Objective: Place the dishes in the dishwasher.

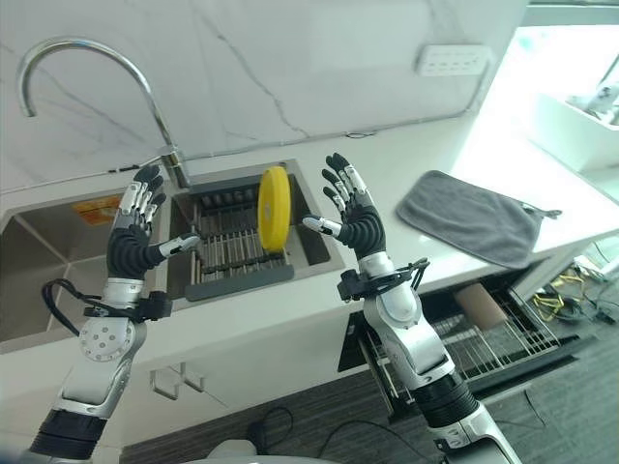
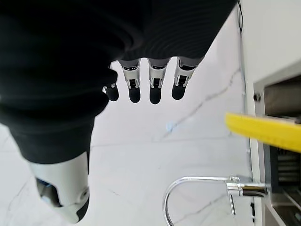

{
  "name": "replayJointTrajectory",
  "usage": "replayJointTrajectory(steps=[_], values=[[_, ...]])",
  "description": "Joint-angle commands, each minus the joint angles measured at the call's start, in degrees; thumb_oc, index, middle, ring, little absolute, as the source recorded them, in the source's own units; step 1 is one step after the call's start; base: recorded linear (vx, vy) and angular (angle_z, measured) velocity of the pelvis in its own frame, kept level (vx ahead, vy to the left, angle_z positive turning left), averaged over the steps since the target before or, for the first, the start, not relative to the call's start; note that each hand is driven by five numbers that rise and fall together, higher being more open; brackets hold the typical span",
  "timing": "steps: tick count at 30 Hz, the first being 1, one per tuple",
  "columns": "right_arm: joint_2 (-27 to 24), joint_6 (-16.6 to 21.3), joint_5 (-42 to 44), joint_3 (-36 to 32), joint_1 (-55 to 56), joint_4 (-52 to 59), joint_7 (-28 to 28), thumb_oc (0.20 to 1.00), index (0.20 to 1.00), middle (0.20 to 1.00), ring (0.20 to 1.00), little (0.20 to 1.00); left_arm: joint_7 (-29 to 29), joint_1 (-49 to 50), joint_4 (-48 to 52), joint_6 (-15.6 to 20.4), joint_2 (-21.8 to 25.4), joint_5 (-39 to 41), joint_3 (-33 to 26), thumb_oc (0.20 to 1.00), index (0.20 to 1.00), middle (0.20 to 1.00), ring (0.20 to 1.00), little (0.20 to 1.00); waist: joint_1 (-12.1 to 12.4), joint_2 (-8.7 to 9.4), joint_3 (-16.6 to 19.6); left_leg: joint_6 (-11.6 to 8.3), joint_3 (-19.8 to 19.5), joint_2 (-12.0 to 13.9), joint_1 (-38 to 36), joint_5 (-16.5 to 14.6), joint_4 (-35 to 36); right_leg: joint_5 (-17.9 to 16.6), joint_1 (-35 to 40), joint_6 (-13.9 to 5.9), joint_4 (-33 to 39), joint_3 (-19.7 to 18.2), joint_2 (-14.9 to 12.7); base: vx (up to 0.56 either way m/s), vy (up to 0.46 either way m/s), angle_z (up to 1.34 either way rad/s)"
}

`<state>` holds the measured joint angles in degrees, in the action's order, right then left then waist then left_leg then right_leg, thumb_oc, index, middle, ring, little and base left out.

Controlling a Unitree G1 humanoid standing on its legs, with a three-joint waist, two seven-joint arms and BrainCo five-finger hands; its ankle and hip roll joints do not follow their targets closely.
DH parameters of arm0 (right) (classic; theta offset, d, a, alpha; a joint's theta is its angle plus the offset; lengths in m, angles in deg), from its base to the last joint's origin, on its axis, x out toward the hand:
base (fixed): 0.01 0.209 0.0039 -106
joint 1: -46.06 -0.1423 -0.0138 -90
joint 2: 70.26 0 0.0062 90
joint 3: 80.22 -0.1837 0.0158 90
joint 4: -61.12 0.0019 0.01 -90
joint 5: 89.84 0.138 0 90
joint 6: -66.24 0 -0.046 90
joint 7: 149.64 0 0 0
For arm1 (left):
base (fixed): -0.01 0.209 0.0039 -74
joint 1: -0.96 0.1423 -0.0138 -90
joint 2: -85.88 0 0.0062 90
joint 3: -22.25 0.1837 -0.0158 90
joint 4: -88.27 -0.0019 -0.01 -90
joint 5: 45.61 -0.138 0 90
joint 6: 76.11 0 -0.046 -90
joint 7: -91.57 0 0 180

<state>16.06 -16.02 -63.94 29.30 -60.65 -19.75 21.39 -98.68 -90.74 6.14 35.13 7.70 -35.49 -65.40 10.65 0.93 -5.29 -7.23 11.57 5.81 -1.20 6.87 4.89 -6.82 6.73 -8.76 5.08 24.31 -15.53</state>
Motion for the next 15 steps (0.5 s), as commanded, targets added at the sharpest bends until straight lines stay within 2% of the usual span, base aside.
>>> replayJointTrajectory(steps=[1, 6, 11, 12, 15], values=[[-0.30, 1.62, -0.53, -1.46, -4.76, -0.54, -1.27, 1.000, 1.000, 1.000, 1.000, 1.000, 0.95, -2.64, 1.39, 2.04, 0.77, 0.64, 0.22, 1.000, 1.000, 1.000, 1.000, 1.000, 0.98, -1.78, 0.70, 0.94, -3.25, 2.08, -0.80, -2.31, 0.11, 4.42, 2.80, 0.67, -0.23, 2.38, 4.28, 0.00, 0.017, 0.06], [0.73, 1.50, -1.73, -0.41, -6.82, -4.55, -3.69, 1.000, 1.000, 1.000, 1.000, 1.000, 2.84, -2.36, 1.89, 1.66, 1.36, 1.39, 0.14, 1.000, 1.000, 1.000, 1.000, 1.000, 2.81, -1.55, 0.72, 1.52, -4.25, 1.17, -0.57, -2.60, 0.11, 4.18, 3.22, 0.35, -0.29, 3.21, 3.68, 0.02, 0.015, 0.01], [2.14, 4.70, -3.56, -2.42, -11.19, -8.87, -11.46, 1.000, 1.000, 1.000, 1.000, 1.000, 4.89, -2.81, 1.84, 1.18, 2.03, 2.06, 0.71, 1.000, 1.000, 1.000, 1.000, 1.000, 4.53, -1.47, 0.72, 1.96, -5.41, 0.72, -0.20, -2.60, 0.11, 4.05, 3.62, 0.15, -0.34, 3.99, 3.30, 0.06, 0.024, 0.18], [1.82, 4.03, -3.29, -3.28, -11.64, -8.77, -12.25, 1.000, 1.000, 1.000, 1.000, 1.000, 5.36, -2.69, 1.82, 1.10, 2.32, 2.61, 0.57, 1.000, 1.000, 1.000, 1.000, 1.000, 4.83, -1.48, 0.71, 2.04, -5.74, 0.60, -0.16, -2.69, 0.11, 4.16, 3.70, 0.12, -0.36, 4.00, 3.25, 0.08, 0.022, 0.16], [1.30, 1.73, -0.69, -3.83, -11.67, -10.18, -9.81, 1.000, 1.000, 1.000, 1.000, 1.000, 6.59, -2.36, 2.10, 0.96, 2.71, 3.50, 0.13, 1.000, 1.000, 1.000, 1.000, 1.000, 5.14, -1.43, 0.68, 2.09, -5.73, 0.54, -0.09, -2.71, 0.11, 4.17, 3.72, 0.02, -0.33, 4.29, 3.10, 0.06, 0.008, 0.06]])
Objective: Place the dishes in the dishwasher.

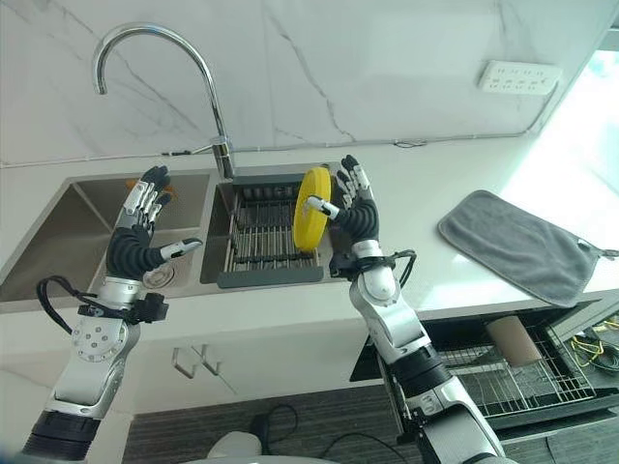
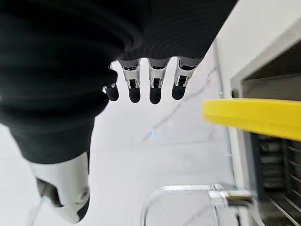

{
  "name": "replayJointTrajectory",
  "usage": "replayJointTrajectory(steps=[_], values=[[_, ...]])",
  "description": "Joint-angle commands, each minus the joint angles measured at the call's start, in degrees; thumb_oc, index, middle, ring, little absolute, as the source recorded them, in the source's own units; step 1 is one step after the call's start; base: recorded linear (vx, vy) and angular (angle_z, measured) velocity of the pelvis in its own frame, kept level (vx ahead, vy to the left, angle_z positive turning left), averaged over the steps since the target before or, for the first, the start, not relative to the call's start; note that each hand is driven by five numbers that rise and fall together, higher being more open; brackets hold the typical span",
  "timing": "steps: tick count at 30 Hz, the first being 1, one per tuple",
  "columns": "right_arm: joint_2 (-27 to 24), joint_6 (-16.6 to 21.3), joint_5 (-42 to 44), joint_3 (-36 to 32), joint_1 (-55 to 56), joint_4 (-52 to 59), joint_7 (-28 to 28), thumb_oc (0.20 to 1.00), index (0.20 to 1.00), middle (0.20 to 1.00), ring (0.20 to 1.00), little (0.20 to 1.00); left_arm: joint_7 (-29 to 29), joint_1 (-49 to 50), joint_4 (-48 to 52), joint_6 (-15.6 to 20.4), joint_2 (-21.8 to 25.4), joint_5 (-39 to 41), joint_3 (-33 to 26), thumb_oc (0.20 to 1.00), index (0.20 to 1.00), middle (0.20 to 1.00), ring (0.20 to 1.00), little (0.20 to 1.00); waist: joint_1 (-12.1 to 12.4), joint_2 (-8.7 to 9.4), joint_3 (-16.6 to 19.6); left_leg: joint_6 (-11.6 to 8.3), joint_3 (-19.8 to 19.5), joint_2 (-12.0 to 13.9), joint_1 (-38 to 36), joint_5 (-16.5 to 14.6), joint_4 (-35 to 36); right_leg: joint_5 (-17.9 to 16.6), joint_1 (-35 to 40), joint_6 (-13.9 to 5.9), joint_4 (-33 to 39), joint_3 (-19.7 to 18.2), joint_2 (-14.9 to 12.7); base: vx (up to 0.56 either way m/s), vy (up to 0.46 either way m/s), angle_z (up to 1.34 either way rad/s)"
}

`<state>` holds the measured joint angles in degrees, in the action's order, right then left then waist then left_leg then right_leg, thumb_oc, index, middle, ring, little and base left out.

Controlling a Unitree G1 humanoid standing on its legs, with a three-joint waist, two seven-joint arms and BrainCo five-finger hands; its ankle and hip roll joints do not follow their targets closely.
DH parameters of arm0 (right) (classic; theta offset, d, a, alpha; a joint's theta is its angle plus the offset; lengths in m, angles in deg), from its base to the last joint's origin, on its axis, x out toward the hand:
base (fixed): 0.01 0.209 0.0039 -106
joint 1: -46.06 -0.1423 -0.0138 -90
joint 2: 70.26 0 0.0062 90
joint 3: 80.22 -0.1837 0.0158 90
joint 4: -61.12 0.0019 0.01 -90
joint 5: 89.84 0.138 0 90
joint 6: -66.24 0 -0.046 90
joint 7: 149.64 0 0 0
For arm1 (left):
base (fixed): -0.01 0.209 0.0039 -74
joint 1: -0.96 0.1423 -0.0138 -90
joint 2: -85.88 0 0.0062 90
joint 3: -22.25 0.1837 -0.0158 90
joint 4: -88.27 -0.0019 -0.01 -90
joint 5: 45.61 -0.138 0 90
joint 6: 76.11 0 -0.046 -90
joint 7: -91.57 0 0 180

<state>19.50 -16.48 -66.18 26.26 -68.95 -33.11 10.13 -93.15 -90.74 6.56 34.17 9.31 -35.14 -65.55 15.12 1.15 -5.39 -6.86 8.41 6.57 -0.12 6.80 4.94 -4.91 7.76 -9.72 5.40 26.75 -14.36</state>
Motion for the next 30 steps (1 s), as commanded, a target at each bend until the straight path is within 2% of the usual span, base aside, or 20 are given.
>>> replayJointTrajectory(steps=[1, 3, 7, 10, 16, 30], values=[[-1.84, 0.73, 4.83, -0.43, -3.25, 1.94, 3.17, 1.000, 1.000, 1.000, 1.000, 1.000, 1.83, -2.20, 1.79, 1.86, 1.12, 3.29, 0.35, 1.000, 1.000, 1.000, 1.000, 1.000, 0.94, -1.62, 0.76, 1.75, -2.68, -0.24, -1.13, -2.60, 0.06, 2.26, 2.75, 1.00, -0.66, 2.08, 1.88, 0.06, 0.005, -0.01], [-1.02, 0.24, 5.86, 0.17, -3.62, 0.21, 3.84, 1.000, 1.000, 1.000, 1.000, 1.000, 2.40, -2.19, 1.78, 1.92, 1.19, 3.35, 0.52, 1.000, 1.000, 1.000, 1.000, 1.000, 1.29, -1.59, 0.60, 1.63, -2.81, -0.18, -1.43, -2.82, 0.06, 2.51, 3.04, 1.01, -0.75, 2.23, 1.92, 0.09, -0.001, 0.01], [0.81, 1.02, 5.25, 0.72, -5.85, -3.40, 1.58, 1.000, 1.000, 1.000, 1.000, 1.000, 3.09, -2.81, 1.23, 1.95, 1.31, 3.23, 1.34, 1.000, 1.000, 1.000, 1.000, 1.000, 2.11, -1.58, 0.44, 1.69, -3.24, -0.24, -1.38, -2.74, 0.06, 2.45, 3.24, 1.08, -0.67, 2.54, 1.84, 0.07, 0.011, 0.03], [0.72, 1.52, 4.05, -0.10, -7.55, -4.36, -0.11, 1.000, 1.000, 1.000, 1.000, 1.000, 3.11, -3.20, 1.05, 1.73, 1.54, 3.21, 1.90, 1.000, 1.000, 1.000, 1.000, 1.000, 2.48, -1.61, 0.36, 1.77, -3.64, -0.38, -1.34, -2.83, 0.06, 2.47, 3.29, 1.06, -0.68, 2.61, 1.80, 0.05, 0.012, 0.01], [0.10, -0.29, 7.44, -1.27, -7.74, -6.29, -0.18, 1.000, 1.000, 1.000, 1.000, 1.000, 4.35, -2.65, 0.72, 1.90, 2.30, 4.21, 1.73, 1.000, 1.000, 1.000, 1.000, 1.000, 3.08, -1.67, 0.17, 2.06, -4.14, -0.70, -1.47, -3.16, 0.06, 2.60, 3.50, 0.98, -0.85, 2.94, 1.55, 0.07, 0.002, 0.03], [0.83, 0.62, 7.80, -2.23, -8.17, -10.84, -2.57, 1.000, 1.000, 1.000, 1.000, 1.000, 5.06, -1.43, 0.66, 2.82, 2.98, 4.48, 2.14, 1.000, 1.000, 1.000, 1.000, 1.000, 3.84, -2.61, -0.88, 2.12, -5.31, -0.86, -1.03, -2.97, 0.06, 2.98, 3.38, 1.27, -1.24, 3.03, 1.57, 0.05, -0.005, 0.03]])
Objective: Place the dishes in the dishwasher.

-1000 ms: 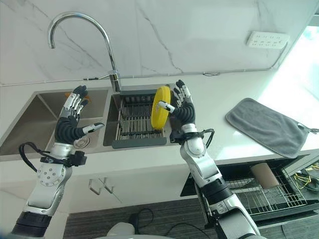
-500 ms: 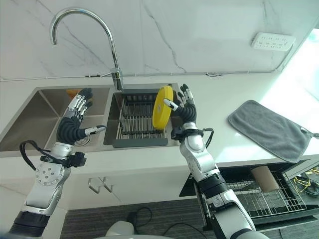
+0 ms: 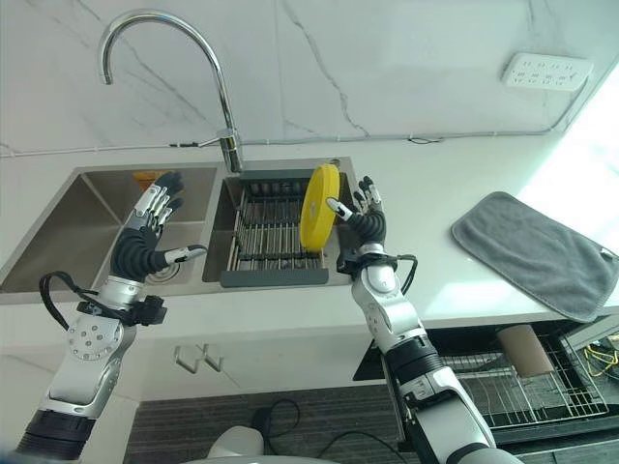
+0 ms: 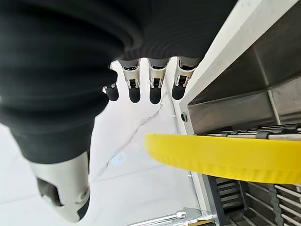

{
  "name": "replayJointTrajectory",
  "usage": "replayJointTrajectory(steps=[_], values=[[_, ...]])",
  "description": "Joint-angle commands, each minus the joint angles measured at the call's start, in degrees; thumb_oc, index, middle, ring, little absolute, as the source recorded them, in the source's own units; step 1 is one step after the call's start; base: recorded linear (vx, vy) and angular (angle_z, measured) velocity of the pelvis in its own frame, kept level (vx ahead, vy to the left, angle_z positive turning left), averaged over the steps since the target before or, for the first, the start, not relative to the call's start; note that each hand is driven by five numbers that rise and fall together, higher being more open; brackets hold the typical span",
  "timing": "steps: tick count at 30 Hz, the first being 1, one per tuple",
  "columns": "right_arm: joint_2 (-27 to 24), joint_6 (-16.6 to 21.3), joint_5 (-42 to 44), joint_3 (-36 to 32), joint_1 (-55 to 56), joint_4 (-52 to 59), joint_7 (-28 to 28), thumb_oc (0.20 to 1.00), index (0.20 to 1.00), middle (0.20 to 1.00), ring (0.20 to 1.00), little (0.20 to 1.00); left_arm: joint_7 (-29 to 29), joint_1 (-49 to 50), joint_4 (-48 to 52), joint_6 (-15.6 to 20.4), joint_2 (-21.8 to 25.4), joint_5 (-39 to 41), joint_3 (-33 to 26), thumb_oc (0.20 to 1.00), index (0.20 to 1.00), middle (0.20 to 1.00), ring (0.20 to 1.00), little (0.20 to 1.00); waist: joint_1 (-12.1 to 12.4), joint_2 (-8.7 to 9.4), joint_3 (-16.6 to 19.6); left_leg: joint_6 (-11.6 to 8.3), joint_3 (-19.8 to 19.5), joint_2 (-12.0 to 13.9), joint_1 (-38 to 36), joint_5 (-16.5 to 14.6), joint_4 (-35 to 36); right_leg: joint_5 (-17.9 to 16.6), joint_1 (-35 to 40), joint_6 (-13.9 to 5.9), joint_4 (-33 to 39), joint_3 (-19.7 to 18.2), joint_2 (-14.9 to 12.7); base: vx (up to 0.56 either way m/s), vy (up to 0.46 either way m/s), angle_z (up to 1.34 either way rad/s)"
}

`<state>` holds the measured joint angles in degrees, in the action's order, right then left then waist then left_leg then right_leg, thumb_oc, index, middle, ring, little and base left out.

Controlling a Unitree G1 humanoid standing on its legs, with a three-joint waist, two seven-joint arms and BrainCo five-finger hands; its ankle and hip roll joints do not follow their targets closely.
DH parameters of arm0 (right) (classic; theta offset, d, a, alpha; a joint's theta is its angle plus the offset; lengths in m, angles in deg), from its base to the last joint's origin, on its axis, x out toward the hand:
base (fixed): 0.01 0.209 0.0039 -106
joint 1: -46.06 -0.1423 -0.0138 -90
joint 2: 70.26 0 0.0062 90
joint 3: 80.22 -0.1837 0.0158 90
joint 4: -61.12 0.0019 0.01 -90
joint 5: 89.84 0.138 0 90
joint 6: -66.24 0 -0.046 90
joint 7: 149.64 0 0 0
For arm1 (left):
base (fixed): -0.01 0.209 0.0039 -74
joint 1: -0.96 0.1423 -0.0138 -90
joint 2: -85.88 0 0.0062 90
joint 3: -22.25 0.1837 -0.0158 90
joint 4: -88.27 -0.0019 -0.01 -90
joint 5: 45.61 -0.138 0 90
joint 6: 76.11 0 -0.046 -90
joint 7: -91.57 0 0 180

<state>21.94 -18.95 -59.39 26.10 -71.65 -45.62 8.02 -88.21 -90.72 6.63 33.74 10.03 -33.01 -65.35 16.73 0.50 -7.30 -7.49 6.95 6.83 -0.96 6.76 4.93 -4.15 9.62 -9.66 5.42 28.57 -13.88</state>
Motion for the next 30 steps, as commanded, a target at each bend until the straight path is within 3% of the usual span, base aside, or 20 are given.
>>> replayJointTrajectory(steps=[1, 18, 30], values=[[-1.61, 2.88, 1.11, -2.12, -5.62, 1.36, -0.39, 1.000, 1.000, 1.000, 1.000, 1.000, 0.08, -1.51, 0.60, 3.31, 2.30, 2.40, 1.97, 1.000, 1.000, 1.000, 1.000, 1.000, 2.28, -2.01, 0.94, 2.76, -3.93, -1.16, -0.17, -2.94, 0.07, 2.26, 1.49, 1.24, -1.29, 1.19, 1.11, 0.00, 0.000, 0.00], [-1.07, 1.24, 2.28, -0.98, -6.66, -3.68, 2.31, 1.000, 1.000, 1.000, 1.000, 1.000, 1.53, -0.85, 1.09, 3.73, 2.36, 4.21, 2.95, 1.000, 1.000, 1.000, 1.000, 1.000, 4.12, -2.94, -0.67, 2.57, -6.37, -1.61, 1.22, -1.78, 0.07, 2.93, 1.39, 1.55, -2.43, 2.47, 1.05, 0.02, 0.000, 0.05], [-1.29, 1.06, 3.11, -2.21, -7.58, -5.40, -1.08, 1.000, 1.000, 1.000, 1.000, 1.000, 1.42, -1.25, 0.41, 3.79, 2.75, 3.89, 3.71, 1.000, 1.000, 1.000, 1.000, 1.000, 4.63, -3.14, -1.00, 2.57, -6.10, -1.59, 1.57, -1.49, 0.07, 2.98, 1.82, 1.16, -2.81, 3.72, 0.54, 0.00, 0.004, 0.04]])
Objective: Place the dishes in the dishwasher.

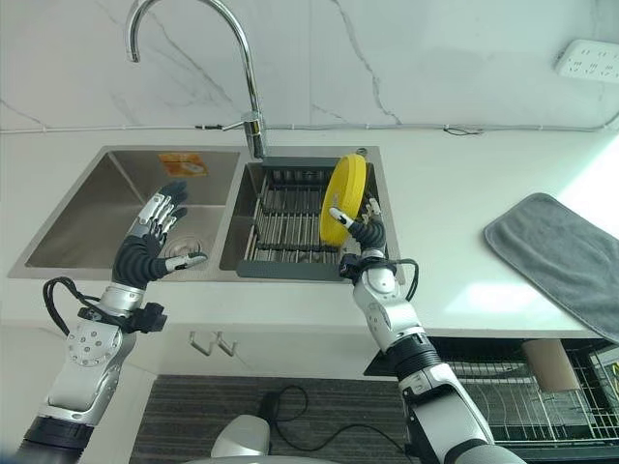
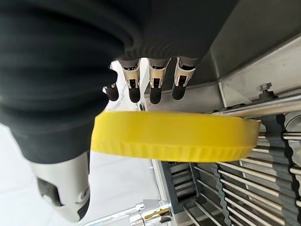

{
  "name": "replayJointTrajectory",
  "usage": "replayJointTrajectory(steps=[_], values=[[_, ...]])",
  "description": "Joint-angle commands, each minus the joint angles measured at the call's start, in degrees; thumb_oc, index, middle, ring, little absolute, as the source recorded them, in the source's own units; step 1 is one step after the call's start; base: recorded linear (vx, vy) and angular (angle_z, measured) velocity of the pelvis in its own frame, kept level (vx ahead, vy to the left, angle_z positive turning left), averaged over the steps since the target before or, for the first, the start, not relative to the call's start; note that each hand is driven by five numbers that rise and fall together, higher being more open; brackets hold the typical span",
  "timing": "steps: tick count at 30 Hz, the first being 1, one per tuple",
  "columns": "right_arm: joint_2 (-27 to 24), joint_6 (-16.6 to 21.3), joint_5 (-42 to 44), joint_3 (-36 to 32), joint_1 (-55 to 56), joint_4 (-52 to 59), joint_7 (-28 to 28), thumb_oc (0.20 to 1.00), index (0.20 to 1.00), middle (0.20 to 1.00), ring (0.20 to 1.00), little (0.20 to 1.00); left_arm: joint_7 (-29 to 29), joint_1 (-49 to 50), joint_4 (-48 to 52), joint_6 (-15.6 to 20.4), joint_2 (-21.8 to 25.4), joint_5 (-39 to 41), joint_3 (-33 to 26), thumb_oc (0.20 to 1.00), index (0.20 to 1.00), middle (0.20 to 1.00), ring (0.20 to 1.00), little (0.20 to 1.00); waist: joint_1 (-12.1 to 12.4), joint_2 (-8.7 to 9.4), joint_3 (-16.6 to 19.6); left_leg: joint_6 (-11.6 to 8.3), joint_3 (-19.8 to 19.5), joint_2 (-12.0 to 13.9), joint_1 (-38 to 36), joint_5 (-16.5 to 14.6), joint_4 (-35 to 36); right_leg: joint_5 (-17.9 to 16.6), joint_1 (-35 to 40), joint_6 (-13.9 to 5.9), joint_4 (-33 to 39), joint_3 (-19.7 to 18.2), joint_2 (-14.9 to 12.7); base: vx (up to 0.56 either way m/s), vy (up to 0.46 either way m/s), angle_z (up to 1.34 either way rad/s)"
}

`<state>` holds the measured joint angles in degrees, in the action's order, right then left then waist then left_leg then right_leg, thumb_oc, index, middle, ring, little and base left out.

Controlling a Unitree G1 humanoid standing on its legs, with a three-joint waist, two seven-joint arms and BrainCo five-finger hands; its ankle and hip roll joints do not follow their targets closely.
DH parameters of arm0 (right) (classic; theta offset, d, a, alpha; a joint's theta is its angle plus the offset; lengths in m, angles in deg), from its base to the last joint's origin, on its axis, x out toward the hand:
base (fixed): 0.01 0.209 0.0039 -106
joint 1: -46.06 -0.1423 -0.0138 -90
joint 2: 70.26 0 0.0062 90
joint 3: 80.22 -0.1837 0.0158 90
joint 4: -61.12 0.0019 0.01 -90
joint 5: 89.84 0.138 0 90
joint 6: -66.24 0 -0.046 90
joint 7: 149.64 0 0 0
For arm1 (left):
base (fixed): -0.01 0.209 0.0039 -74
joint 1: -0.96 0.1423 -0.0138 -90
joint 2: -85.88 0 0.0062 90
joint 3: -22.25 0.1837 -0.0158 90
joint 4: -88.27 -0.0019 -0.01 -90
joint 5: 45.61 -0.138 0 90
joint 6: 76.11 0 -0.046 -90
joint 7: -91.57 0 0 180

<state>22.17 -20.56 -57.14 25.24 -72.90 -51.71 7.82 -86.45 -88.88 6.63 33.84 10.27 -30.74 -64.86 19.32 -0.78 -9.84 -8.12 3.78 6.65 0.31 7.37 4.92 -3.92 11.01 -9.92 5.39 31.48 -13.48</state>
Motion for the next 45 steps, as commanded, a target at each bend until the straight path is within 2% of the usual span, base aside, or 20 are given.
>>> replayJointTrajectory(steps=[1, 10, 16, 22, 26, 28, 30, 35, 38, 45], values=[[-1.58, 2.59, 0.80, -1.48, -6.54, 0.53, -1.00, 1.000, 1.000, 1.000, 1.000, 1.000, -0.30, -3.14, 0.49, 3.61, 2.53, 1.64, 3.24, 1.000, 1.000, 1.000, 1.000, 1.000, 2.09, -1.88, 1.54, 3.19, -2.94, -1.41, 0.32, -2.07, 0.08, 2.76, 0.49, 1.41, -2.81, 0.91, 0.10, 0.00, 0.002, 0.09], [-3.35, -0.05, 0.08, -1.14, -11.06, -3.25, -2.76, 1.000, 1.000, 1.000, 1.000, 1.000, -1.44, -4.11, -0.17, 3.09, 3.73, 1.22, 3.76, 1.000, 1.000, 1.000, 1.000, 1.000, 3.36, -1.75, 1.42, 3.12, -3.66, -1.54, 0.52, -1.72, 0.08, 3.03, 1.23, 1.24, -3.17, 1.94, -0.01, 0.01, 0.004, 0.10], [-3.41, -0.35, 0.44, -1.26, -11.56, -4.74, -4.77, 1.000, 1.000, 1.000, 1.000, 1.000, -1.48, -3.96, -0.18, 3.10, 4.04, 1.66, 4.00, 1.000, 1.000, 1.000, 1.000, 1.000, 3.86, -1.77, 1.56, 3.20, -3.75, -1.63, 0.25, -1.74, 0.08, 3.23, 1.82, 1.34, -3.31, 2.44, 0.09, 0.00, 0.004, 0.08], [-4.32, -2.31, -1.34, -1.06, -12.97, -6.56, -7.92, 1.000, 1.000, 1.000, 1.000, 1.000, -1.69, -4.05, -0.12, 2.70, 4.37, 1.74, 4.62, 1.000, 1.000, 1.000, 1.000, 1.000, 4.14, -1.74, 1.68, 3.20, -3.82, -1.69, 0.21, -1.76, 0.08, 3.28, 1.98, 1.31, -3.35, 2.60, 0.14, 0.00, 0.006, 0.04], [-5.13, -4.96, -2.81, -0.92, -13.59, -7.89, -9.00, 1.000, 1.000, 1.000, 1.000, 1.000, -1.52, -4.51, -0.08, 2.35, 4.51, 2.21, 4.73, 1.000, 1.000, 1.000, 1.000, 1.000, 4.15, -1.67, 1.64, 3.20, -3.95, -1.80, 0.26, -1.80, 0.08, 3.34, 1.91, 1.23, -3.39, 2.51, 0.08, 0.00, 0.000, 0.00], [-5.43, -6.32, -5.00, -0.36, -14.04, -8.94, -9.86, 0.200, 0.200, 0.200, 0.200, 0.200, -1.44, -4.80, -0.05, 2.13, 4.52, 2.32, 5.06, 1.000, 1.000, 1.000, 1.000, 1.000, 4.26, -1.68, 1.66, 3.18, -4.01, -1.83, 0.27, -1.81, 0.08, 3.31, 1.97, 1.18, -3.35, 2.62, 0.04, 0.00, 0.000, 0.00], [-6.32, -7.81, -7.68, 0.09, -14.65, -9.94, -11.29, 0.200, 0.200, 0.200, 0.200, 0.200, -1.15, -4.69, 0.02, 2.18, 4.57, 2.59, 5.22, 1.000, 1.000, 1.000, 1.000, 1.000, 4.41, -1.69, 1.63, 3.20, -4.13, -1.92, 0.33, -1.80, 0.08, 3.26, 1.93, 1.12, -3.40, 2.66, 0.01, 0.00, 0.000, 0.00], [-7.05, -7.83, -8.74, 0.89, -15.56, -11.56, -12.52, 0.200, 0.200, 0.200, 0.200, 0.200, -1.30, -4.62, 0.18, 2.06, 4.37, 2.98, 5.58, 1.000, 1.000, 1.000, 1.000, 1.000, 4.55, -1.80, 1.45, 3.23, -4.28, -2.08, 0.36, -1.78, 0.08, 3.23, 1.91, 1.06, -3.46, 2.60, -0.08, 0.00, 0.000, 0.00], [-7.25, -8.06, -8.31, 1.33, -15.60, -11.70, -9.78, 0.200, 0.200, 0.200, 0.200, 0.200, -0.71, -4.71, 0.25, 1.71, 4.31, 3.61, 5.70, 1.000, 1.000, 1.000, 1.000, 1.000, 4.64, -1.72, 1.45, 3.22, -4.43, -2.08, 0.38, -1.77, 0.08, 3.23, 1.98, 1.08, -3.38, 2.66, -0.07, 0.00, 0.000, 0.00], [-7.87, -5.71, -8.33, 1.20, -15.63, -12.11, -9.56, 0.200, 0.200, 0.200, 0.200, 0.200, 0.25, -4.18, 0.18, 1.67, 3.94, 4.15, 5.94, 1.000, 1.000, 1.000, 1.000, 1.000, 4.79, -1.63, 1.45, 3.13, -4.53, -2.10, 0.41, -1.72, 0.08, 3.13, 2.14, 0.99, -3.28, 2.84, -0.03, 0.00, 0.000, 0.00]])
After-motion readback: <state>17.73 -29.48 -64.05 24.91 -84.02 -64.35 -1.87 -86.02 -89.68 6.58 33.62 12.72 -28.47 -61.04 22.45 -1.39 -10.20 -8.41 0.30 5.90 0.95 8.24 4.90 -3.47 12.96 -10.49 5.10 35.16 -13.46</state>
